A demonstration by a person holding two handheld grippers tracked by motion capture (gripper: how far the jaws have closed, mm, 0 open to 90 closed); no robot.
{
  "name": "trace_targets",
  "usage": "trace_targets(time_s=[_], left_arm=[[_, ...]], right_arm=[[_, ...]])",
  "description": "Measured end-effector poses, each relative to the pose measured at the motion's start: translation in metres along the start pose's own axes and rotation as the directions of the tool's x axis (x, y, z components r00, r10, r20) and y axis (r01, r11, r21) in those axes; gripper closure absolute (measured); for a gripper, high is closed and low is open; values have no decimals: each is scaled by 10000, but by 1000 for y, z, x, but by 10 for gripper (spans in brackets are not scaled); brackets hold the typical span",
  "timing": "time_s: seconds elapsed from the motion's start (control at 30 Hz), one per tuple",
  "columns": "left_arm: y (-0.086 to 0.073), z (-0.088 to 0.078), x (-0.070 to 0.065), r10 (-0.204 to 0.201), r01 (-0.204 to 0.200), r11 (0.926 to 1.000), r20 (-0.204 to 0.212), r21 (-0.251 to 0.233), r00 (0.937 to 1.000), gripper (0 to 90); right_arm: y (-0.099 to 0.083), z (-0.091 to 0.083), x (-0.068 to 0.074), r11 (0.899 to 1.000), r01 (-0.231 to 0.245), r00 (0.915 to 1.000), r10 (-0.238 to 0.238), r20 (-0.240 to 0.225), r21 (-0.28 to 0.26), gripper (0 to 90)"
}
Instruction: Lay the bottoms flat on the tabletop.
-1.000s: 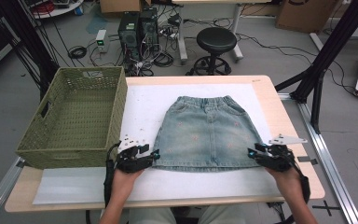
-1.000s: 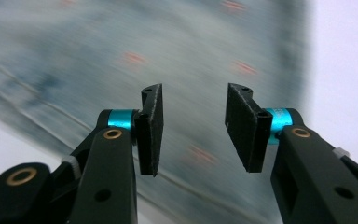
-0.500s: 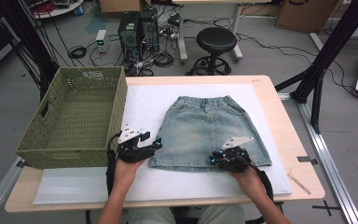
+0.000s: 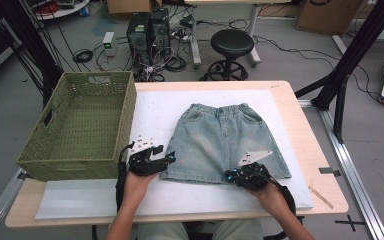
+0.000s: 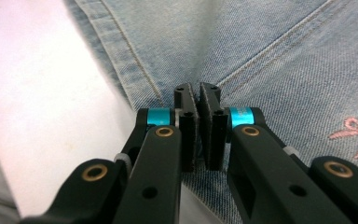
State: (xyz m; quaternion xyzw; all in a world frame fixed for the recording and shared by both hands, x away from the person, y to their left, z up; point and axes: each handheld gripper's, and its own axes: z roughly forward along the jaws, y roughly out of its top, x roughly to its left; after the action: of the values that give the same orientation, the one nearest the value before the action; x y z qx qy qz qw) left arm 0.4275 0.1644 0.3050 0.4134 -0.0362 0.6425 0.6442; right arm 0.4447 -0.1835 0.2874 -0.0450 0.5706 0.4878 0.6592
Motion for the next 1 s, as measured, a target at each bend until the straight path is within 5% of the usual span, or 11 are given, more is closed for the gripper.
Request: trace_targets(time_s=[0.13, 0.2, 0.37, 0.43, 0.5, 0.63, 1.0], left_arm=[[-3, 7, -4, 88, -91, 9995, 87, 309, 9999, 458], [-4, 9, -7, 189, -189, 9983, 18, 555, 9998, 480], [-11, 14, -14, 635, -633, 9866, 35, 1501, 9980, 575], [-15, 14, -19, 1017, -997, 9784, -21, 1810, 9948, 651], [-17, 12, -25, 1401, -1360, 9720, -81, 1917, 9901, 706], [-21, 7, -30, 1738, -1646, 9673, -319, 1930, 9843, 809], [-27, -4, -29, 1101, -1028, 9776, -300, 1839, 9935, 842]], right_arm=[[-1, -2, 1, 9997, 260, 9987, -260, -432, 2, 792], [-1, -3, -1, 9999, -31, 9998, 28, -202, -146, 568], [-11, -32, -25, 9834, -979, 9914, 1098, 714, -1529, 527], [-18, -45, -39, 9809, -1190, 9690, 1485, 1975, -1536, 538], [-31, -54, -53, 9846, -1393, 9306, 1665, 3259, -1054, 567], [-52, -61, -69, 9824, -1846, 9025, 1804, 3911, -271, 566], [-82, -84, -71, 9771, -2103, 9200, 2095, 3312, -337, 565]])
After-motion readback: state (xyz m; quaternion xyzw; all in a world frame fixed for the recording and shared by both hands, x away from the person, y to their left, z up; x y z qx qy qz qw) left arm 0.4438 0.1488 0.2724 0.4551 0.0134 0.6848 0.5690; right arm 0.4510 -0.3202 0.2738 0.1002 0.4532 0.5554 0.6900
